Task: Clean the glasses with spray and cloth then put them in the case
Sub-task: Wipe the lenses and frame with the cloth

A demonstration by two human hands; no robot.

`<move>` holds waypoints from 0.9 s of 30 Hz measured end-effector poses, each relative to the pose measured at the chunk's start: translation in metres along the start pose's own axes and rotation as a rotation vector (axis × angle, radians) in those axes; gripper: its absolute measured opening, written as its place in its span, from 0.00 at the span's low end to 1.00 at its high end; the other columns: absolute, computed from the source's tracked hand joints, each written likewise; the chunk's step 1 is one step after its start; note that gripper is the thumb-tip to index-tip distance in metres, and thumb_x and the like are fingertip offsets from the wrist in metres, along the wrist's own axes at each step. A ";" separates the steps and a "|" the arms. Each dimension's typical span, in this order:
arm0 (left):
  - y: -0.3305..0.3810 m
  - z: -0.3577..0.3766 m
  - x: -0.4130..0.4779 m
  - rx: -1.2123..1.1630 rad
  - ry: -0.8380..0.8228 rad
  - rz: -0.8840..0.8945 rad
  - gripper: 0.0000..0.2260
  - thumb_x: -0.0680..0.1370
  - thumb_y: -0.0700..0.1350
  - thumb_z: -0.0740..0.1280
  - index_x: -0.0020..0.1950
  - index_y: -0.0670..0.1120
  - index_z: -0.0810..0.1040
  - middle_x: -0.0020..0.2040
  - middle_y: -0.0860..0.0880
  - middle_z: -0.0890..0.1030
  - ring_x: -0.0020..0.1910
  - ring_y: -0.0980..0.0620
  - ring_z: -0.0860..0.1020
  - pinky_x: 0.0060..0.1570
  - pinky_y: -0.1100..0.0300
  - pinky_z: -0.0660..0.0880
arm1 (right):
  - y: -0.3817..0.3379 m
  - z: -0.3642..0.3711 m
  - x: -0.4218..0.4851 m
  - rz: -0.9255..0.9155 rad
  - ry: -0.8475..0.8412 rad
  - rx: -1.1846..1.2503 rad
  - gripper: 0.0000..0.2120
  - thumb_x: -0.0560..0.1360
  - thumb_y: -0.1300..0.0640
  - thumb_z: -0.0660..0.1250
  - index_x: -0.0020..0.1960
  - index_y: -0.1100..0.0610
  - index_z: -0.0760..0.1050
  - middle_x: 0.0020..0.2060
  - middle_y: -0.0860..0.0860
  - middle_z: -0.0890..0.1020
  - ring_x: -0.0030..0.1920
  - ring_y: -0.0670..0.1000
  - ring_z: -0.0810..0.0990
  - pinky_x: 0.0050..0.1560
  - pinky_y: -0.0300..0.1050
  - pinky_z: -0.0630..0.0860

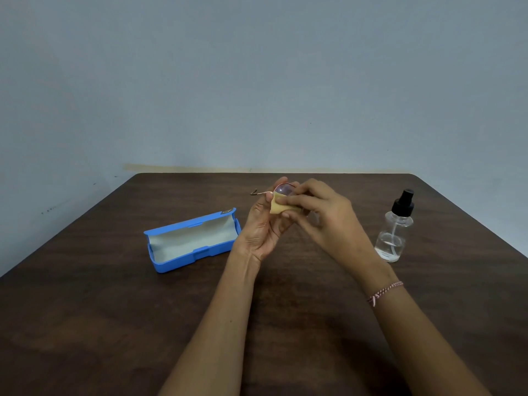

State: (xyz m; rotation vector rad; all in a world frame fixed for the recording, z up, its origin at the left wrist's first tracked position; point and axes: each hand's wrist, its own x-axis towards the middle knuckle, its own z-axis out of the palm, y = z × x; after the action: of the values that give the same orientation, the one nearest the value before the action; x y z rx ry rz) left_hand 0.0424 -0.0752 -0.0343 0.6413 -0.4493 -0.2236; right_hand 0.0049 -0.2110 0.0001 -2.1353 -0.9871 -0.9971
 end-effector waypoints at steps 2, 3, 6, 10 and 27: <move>-0.001 0.000 0.001 0.026 0.000 -0.004 0.22 0.57 0.51 0.82 0.48 0.47 0.85 0.47 0.46 0.84 0.45 0.52 0.83 0.36 0.62 0.80 | -0.001 0.004 -0.001 -0.007 0.031 -0.048 0.12 0.74 0.58 0.66 0.55 0.59 0.80 0.46 0.55 0.78 0.49 0.52 0.76 0.50 0.41 0.73; -0.002 0.001 0.001 0.045 -0.002 -0.008 0.22 0.57 0.52 0.82 0.48 0.48 0.85 0.47 0.47 0.84 0.45 0.52 0.83 0.38 0.61 0.81 | 0.000 0.005 -0.001 0.015 0.065 -0.062 0.11 0.74 0.59 0.66 0.55 0.59 0.80 0.46 0.55 0.78 0.49 0.51 0.75 0.50 0.40 0.73; -0.004 0.002 0.001 0.110 -0.012 -0.034 0.24 0.56 0.54 0.81 0.49 0.50 0.85 0.46 0.49 0.84 0.46 0.54 0.83 0.39 0.57 0.81 | 0.003 0.003 -0.003 0.106 0.149 -0.109 0.12 0.73 0.63 0.68 0.56 0.59 0.80 0.46 0.55 0.77 0.50 0.48 0.72 0.49 0.35 0.70; -0.002 0.001 0.002 0.121 -0.009 -0.059 0.24 0.56 0.55 0.81 0.50 0.51 0.84 0.50 0.47 0.83 0.48 0.52 0.82 0.37 0.57 0.81 | -0.001 0.004 -0.003 0.091 0.118 -0.114 0.12 0.74 0.63 0.66 0.57 0.58 0.79 0.47 0.55 0.76 0.50 0.48 0.72 0.49 0.30 0.68; 0.001 0.003 0.002 0.130 -0.020 -0.054 0.23 0.65 0.50 0.78 0.56 0.42 0.80 0.62 0.40 0.77 0.61 0.45 0.77 0.49 0.52 0.80 | -0.001 -0.004 -0.001 0.161 0.119 -0.263 0.19 0.70 0.72 0.63 0.56 0.58 0.80 0.50 0.57 0.74 0.51 0.50 0.66 0.47 0.34 0.65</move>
State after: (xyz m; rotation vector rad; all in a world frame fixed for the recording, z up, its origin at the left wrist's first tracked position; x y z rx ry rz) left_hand 0.0428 -0.0766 -0.0312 0.7794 -0.4688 -0.2543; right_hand 0.0027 -0.2135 0.0016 -2.2931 -0.6452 -1.2130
